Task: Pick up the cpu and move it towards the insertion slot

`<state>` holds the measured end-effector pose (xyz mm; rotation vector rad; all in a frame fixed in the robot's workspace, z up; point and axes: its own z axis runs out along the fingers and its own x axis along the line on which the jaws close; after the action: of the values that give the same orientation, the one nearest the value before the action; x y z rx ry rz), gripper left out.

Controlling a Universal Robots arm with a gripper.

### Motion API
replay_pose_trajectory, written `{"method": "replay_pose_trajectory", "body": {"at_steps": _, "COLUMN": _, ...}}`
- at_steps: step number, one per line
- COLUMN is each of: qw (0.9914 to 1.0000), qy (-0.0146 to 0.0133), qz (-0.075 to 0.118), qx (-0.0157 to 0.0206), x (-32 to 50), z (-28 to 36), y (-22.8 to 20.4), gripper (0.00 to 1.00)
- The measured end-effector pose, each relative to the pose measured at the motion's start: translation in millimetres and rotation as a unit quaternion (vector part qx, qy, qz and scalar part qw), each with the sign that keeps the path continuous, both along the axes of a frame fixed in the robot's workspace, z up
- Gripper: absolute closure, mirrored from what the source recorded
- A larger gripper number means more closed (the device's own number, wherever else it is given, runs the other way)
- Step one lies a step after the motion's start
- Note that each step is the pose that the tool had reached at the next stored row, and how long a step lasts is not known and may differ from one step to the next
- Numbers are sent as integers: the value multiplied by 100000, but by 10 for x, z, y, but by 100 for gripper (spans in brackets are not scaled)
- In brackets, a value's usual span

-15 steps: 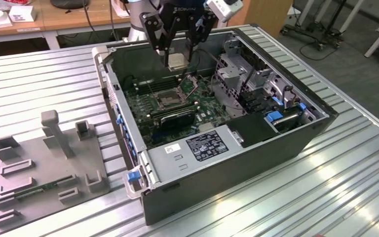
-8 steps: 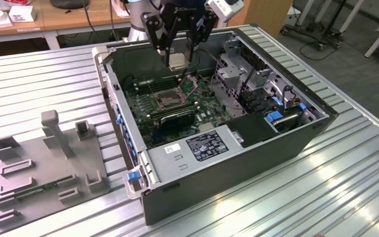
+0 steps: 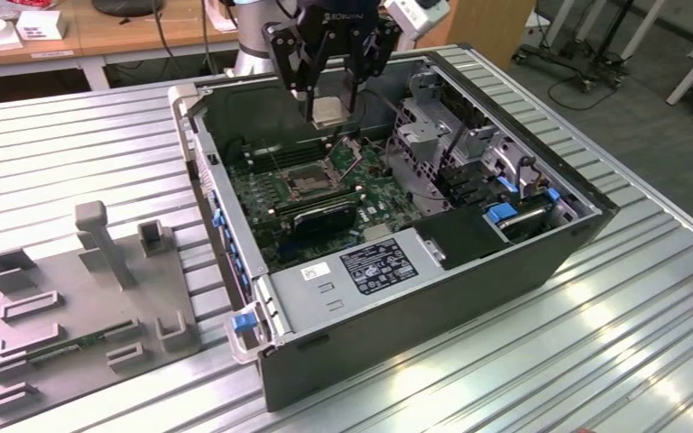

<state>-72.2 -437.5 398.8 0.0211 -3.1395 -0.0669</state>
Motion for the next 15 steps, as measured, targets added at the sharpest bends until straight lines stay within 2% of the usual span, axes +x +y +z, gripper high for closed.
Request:
{"method": "replay_pose_trajectory", "body": {"at_steps": 4, "qw": 100000, "qy": -1, "qz": -8, "qx": 1, "x": 18, "z": -17, "y": 25, "gripper": 46}}
{"method": "replay_pose_trajectory", "body": {"at_steps": 10, "qw": 100000, "qy": -3, "qz": 3, "qx": 4, "x": 59, "z": -61, "y": 95, "gripper": 46}}
{"method": "replay_pose_trajectory", "body": {"at_steps": 15, "qw": 100000, "qy": -4, "qz": -15, "qx": 2, "x": 83, "z": -83, "y": 134, "gripper": 46}}
